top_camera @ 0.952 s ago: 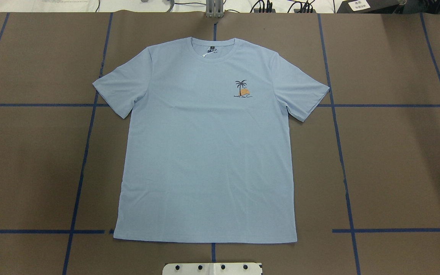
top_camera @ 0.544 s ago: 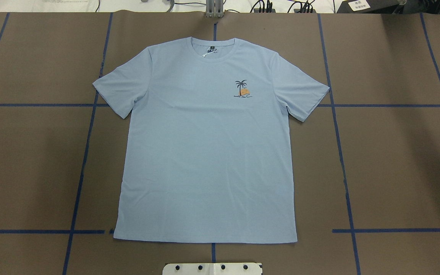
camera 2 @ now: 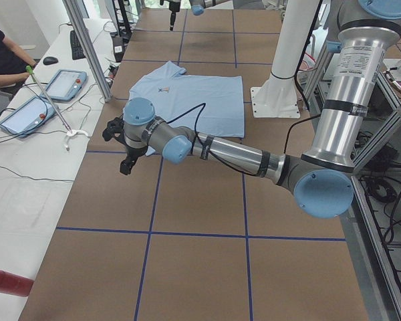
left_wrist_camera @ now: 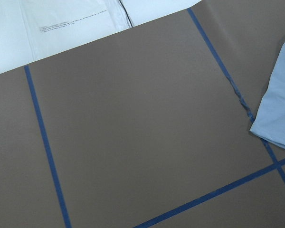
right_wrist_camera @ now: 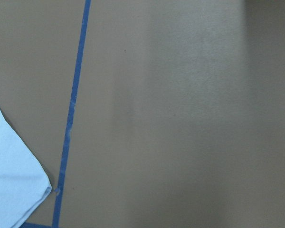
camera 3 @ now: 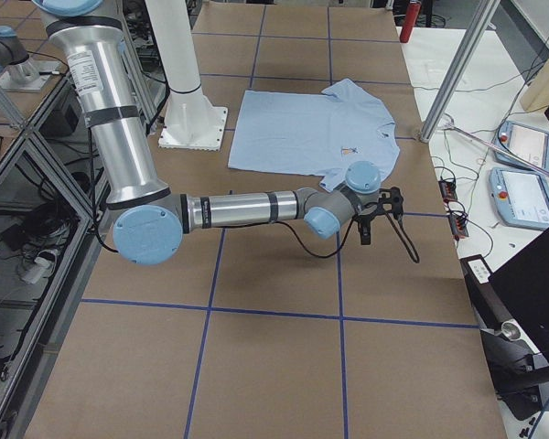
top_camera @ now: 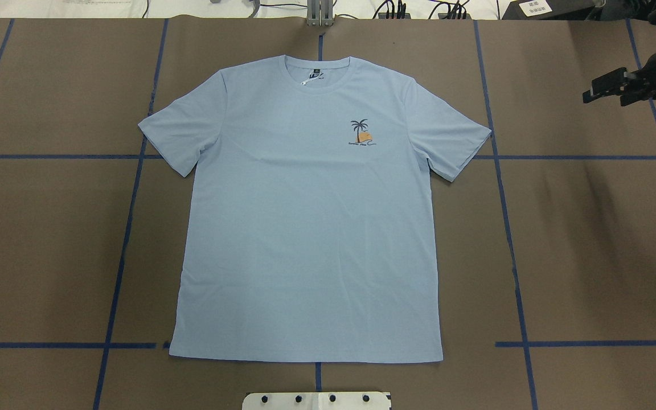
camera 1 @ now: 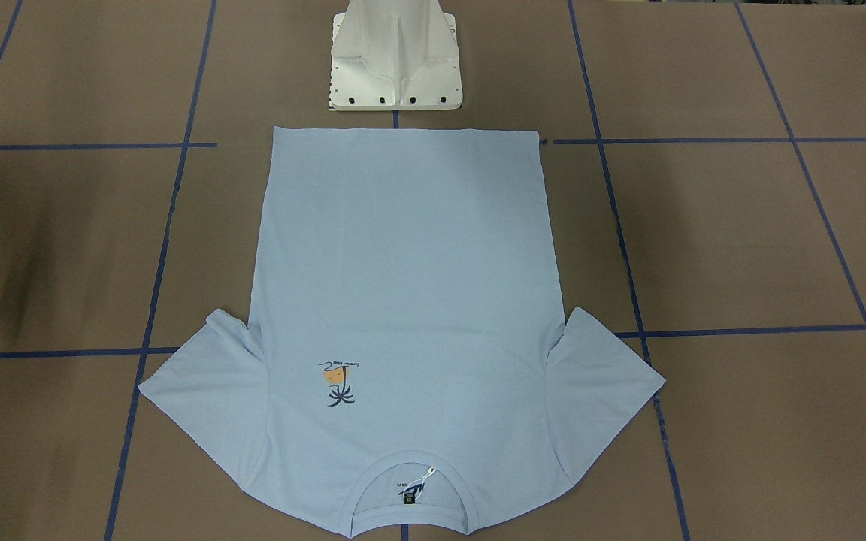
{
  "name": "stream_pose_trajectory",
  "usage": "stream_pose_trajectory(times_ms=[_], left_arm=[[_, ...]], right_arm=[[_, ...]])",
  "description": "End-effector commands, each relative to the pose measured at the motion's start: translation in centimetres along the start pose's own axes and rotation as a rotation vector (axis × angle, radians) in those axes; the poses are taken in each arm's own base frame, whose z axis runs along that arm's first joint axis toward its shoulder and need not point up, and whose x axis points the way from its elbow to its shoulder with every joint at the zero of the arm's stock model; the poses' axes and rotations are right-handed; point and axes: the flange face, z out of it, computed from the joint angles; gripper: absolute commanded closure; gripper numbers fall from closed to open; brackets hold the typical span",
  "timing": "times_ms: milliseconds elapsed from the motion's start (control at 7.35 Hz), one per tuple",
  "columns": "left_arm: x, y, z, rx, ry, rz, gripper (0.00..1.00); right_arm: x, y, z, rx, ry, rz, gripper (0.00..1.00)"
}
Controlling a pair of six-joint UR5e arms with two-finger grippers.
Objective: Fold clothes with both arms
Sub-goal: 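Move the right gripper to the sleeve nearest it and grasp it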
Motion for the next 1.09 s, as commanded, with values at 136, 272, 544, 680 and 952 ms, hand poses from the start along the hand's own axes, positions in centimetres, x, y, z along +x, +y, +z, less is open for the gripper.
stream_pose_trajectory(times_ms=[136,272,544,680,952], left_arm=[[1.3,-0.7,0.1,0.004,0.017,-0.031,0.0],[1.3,-0.7,0.1,0.005,0.017,-0.031,0.0],[1.3,-0.7,0.1,0.006,0.017,-0.03,0.0],[1.3,-0.6,0.1,0.004,0.017,-0.031,0.0],[1.1,-0.4,0.1,0.003,0.015,-0.031,0.0]], right_arm=[[-9.8,0.6,7.4,0.022,0.007,-0.019,0.0],[-12.9,0.7,8.9,-0.014,0.016,-0.027,0.0],[-14.9,0.1,11.3,-0.028,0.04,-0.035,0.01],[-14.7,0.4,12.6,-0.046,0.054,-0.036,0.01],[-14.1,0.8,13.4,-0.061,0.067,-0.035,0.07]])
